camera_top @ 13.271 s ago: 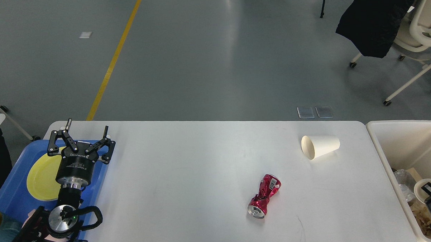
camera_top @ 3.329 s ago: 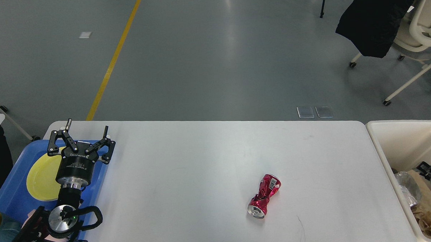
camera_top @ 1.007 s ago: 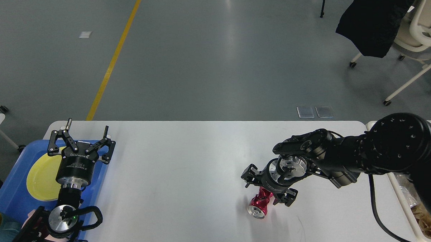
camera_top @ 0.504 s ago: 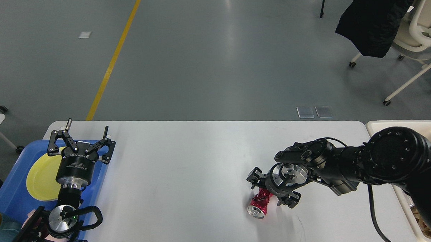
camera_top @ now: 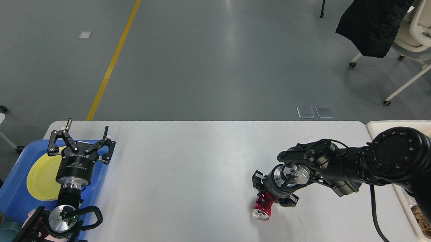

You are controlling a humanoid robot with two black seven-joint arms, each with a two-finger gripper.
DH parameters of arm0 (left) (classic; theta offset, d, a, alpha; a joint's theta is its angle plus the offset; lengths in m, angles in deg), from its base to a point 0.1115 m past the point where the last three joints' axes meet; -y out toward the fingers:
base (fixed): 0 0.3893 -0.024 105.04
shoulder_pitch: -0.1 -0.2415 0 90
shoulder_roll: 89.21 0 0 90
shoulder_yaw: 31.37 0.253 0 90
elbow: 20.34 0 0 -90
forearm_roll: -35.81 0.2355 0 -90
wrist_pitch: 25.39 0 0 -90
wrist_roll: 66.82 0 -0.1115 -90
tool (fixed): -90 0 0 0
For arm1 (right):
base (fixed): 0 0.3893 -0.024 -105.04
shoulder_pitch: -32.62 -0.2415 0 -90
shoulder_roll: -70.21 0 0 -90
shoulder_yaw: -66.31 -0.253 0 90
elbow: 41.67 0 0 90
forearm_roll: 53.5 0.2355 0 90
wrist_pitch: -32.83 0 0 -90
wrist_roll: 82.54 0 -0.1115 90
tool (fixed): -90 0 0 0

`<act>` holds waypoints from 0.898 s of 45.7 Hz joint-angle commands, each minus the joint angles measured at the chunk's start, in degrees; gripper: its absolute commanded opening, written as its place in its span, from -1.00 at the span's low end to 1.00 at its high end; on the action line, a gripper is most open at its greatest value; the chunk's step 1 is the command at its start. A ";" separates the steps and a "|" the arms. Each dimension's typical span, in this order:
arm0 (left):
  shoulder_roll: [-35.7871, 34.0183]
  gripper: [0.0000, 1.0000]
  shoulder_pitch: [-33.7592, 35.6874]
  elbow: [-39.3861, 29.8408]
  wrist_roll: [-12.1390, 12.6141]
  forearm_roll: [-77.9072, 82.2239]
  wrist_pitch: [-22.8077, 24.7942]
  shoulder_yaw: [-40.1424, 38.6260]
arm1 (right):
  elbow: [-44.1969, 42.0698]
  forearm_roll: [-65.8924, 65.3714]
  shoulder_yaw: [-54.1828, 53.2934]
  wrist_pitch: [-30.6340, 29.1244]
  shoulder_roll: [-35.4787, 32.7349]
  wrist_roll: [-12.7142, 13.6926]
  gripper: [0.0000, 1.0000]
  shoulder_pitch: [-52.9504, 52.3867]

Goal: Tidy desktop
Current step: 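Grasp the crushed red can with the right gripper, then lift the red can, carry it to the bin, release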

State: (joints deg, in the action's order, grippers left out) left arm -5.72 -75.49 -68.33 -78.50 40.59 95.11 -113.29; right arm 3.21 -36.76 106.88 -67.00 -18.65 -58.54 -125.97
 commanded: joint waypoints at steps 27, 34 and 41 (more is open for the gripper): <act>0.00 0.93 0.00 0.00 -0.01 -0.03 0.00 0.00 | 33.59 -1.18 21.38 -17.24 -19.59 -0.97 -1.00 -40.64; 0.00 0.93 0.00 0.00 -0.01 0.06 0.00 0.00 | 40.72 -2.42 30.35 -18.64 -20.74 -3.16 -1.00 -52.34; 0.00 0.93 0.00 0.00 -0.01 -0.03 0.00 0.00 | 41.95 -2.51 36.24 -23.21 -20.30 -12.99 -1.00 -55.42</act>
State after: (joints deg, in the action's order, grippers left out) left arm -5.72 -75.49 -68.33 -78.50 40.56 95.11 -113.29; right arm 44.24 -39.14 138.85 -87.15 -39.29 -64.04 -179.15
